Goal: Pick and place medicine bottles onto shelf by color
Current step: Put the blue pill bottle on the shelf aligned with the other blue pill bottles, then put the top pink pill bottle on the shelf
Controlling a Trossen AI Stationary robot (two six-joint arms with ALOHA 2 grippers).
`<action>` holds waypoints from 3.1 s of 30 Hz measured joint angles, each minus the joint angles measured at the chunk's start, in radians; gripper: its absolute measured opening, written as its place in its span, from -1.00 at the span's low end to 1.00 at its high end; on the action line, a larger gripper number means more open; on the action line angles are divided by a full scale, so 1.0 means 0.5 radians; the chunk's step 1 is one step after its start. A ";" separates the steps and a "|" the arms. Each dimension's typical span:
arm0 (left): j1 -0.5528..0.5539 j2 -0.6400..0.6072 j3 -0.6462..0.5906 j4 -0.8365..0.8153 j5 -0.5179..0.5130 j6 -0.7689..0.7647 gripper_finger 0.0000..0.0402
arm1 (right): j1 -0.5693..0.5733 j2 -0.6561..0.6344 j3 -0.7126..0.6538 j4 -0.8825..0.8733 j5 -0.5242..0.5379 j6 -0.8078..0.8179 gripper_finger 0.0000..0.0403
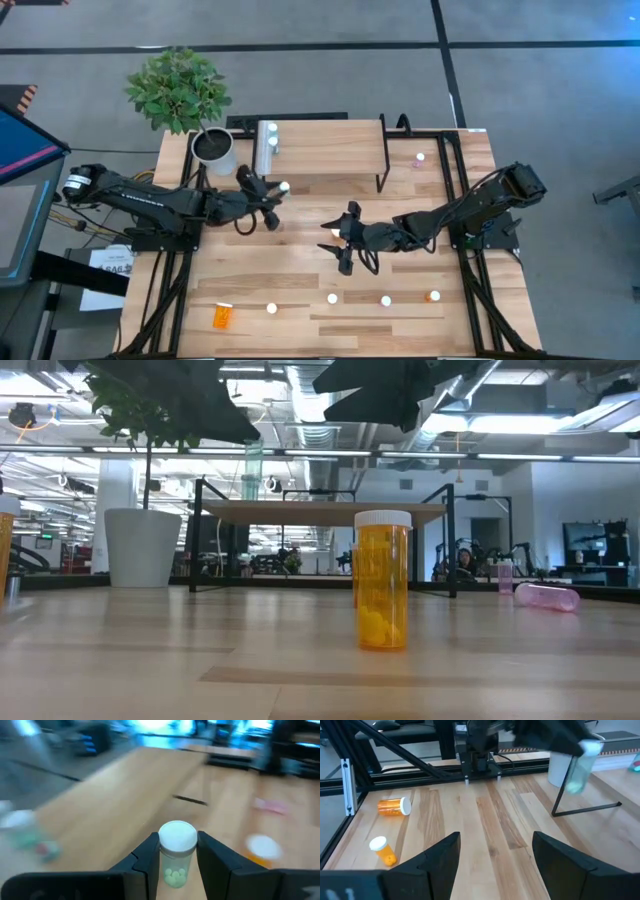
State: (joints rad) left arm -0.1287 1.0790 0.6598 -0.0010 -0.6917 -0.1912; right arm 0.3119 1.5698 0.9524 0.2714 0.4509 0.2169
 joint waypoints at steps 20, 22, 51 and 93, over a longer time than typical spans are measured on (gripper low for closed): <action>0.252 0.003 -0.035 0.077 -0.543 -0.273 -0.53 | 0.000 0.001 0.000 -0.004 0.000 0.007 0.34; 0.283 0.003 -0.062 0.102 -0.515 -0.272 -0.53 | 0.000 0.001 0.000 -0.003 0.000 0.007 0.34; 0.533 0.005 -0.139 0.201 -0.101 -0.161 -0.52 | -0.014 0.002 0.000 0.000 0.001 0.008 0.34; 0.602 0.007 -0.142 0.159 -0.024 -0.157 -0.15 | -0.014 0.002 0.000 -0.002 0.000 0.025 0.34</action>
State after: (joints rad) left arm 0.1722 1.0824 0.5888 0.0785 -0.7036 -0.2699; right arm 0.3050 1.5707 0.9524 0.2703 0.4511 0.2295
